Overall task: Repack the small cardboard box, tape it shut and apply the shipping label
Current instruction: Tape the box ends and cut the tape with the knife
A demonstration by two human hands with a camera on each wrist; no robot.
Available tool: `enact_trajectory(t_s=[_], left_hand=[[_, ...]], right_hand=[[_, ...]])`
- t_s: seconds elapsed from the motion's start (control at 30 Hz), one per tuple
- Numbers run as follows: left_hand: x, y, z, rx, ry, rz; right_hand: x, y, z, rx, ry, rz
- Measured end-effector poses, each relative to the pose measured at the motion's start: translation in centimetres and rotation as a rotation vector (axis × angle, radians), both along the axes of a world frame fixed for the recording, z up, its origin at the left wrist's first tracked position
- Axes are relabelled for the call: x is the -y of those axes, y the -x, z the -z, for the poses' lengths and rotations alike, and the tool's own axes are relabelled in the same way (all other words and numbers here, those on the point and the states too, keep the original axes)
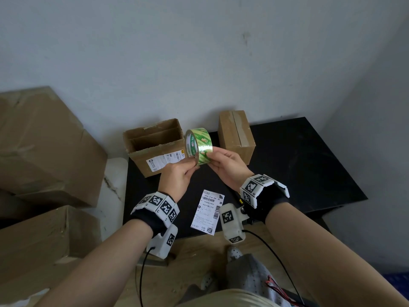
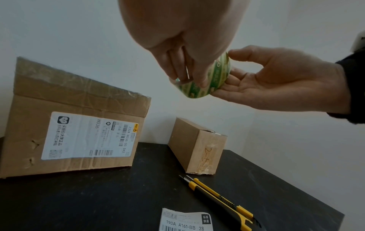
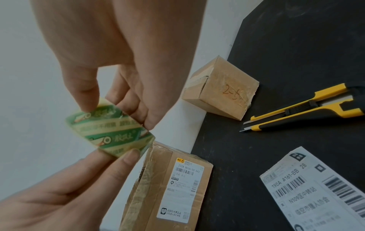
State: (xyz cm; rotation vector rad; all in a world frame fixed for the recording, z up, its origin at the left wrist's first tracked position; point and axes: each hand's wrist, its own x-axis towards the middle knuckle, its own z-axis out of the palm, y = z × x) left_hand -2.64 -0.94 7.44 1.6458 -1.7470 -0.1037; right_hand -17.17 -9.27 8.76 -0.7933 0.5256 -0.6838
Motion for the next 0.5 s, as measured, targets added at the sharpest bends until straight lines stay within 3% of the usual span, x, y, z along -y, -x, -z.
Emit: enact_trajectory(t_s=[0.2, 0.5], left_hand=[[0.01, 0.03, -0.09, 0.046, 0.017, 0.013], [0.01, 0.29, -0.22, 0.015, 0.011, 0.011]], right_hand=[[-0.02, 0.09, -0.32, 0.0, -0.047, 0.003], [-0.2, 0.33, -0.21, 0.011, 0.065, -0.024]])
